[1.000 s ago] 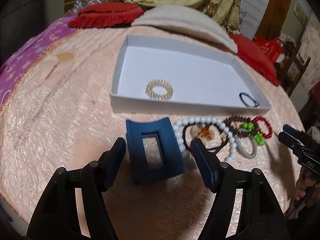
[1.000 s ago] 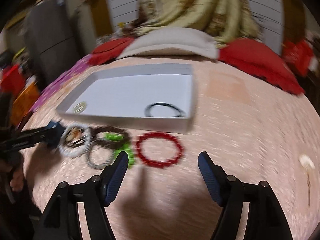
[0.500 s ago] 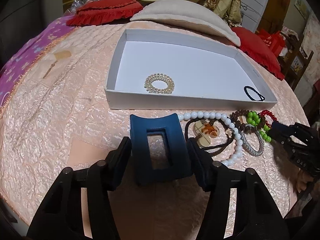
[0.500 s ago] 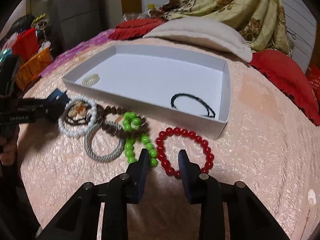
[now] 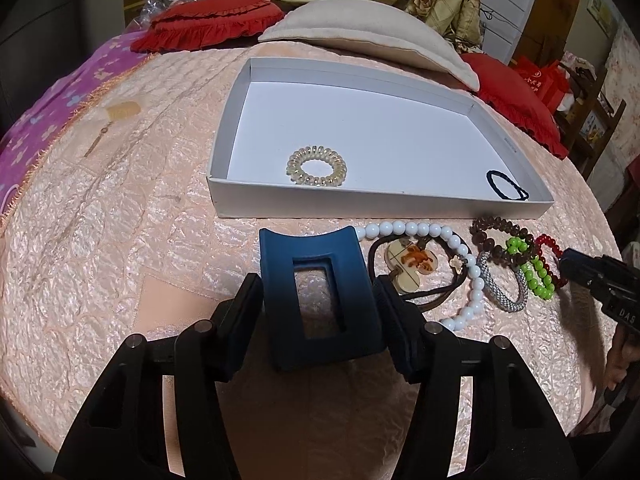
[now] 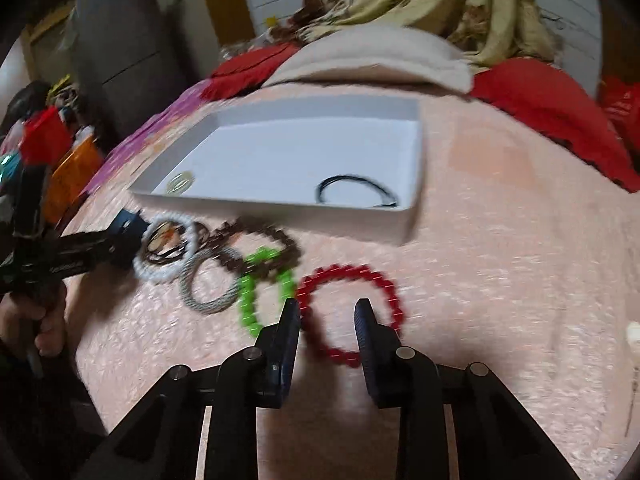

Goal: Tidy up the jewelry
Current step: 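Lift the blue clip with the left tool while the right tool reaches the red bead bracelet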

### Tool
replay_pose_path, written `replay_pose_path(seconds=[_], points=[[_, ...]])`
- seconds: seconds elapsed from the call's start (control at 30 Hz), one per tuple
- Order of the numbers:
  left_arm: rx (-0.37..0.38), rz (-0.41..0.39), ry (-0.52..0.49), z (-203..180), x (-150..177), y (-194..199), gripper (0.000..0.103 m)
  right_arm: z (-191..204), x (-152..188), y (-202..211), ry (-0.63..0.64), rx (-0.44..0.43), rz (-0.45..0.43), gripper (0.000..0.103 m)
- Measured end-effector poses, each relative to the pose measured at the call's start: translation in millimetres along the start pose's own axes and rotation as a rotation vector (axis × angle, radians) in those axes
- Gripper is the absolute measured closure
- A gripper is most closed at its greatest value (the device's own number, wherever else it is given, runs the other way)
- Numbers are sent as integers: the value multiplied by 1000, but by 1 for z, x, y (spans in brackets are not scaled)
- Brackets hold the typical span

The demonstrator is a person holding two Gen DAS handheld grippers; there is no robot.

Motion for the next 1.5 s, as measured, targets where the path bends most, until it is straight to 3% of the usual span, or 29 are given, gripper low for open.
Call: replay_pose_path(seconds=[0.1, 0.23, 0.33, 0.4, 0.47, 0.73, 0.83, 1.03, 1.27, 1.5], points=[[-3, 1, -4, -1, 0, 0, 46, 11, 5, -2, 85, 1, 32, 76], [-10, 2, -9, -2, 0, -1, 46, 28, 13, -8, 232, 70, 60, 76], [-14, -2, -17, -4, 1, -1, 46, 27, 10, -6, 218, 64, 57, 78], [-13, -4, -22, -4, 1, -1, 46, 31, 9, -5, 217, 39, 68, 90], [-15, -5, -29, -5, 2, -2, 46, 39, 10, -8, 243, 49, 73, 94], [-28, -15, -61, -8, 5, -1, 47, 36, 11, -10, 191, 81, 76, 94], [-2, -46, -47, -4, 2, 5, 57, 36, 10, -12, 177, 87, 83, 94], [17, -66, -40, -2, 0, 14, 57, 37, 5, -16, 155, 137, 90, 95], [48, -135, -53, -8, -7, 32, 57, 43, -5, 8, 123, 126, -2, 95], [58, -144, -62, -13, -8, 32, 57, 66, -12, 12, 141, 150, -23, 95]])
Point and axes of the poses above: each gripper's, at about its wrist camera, not at the fingertips, and y roughly against the way its jaws point, z to its left, x to its underside, the point moved 2 cm from there along -y, roughly the way its jaws point, and after that the axes turned 4 degrees about -z, right-handed, at the moved point
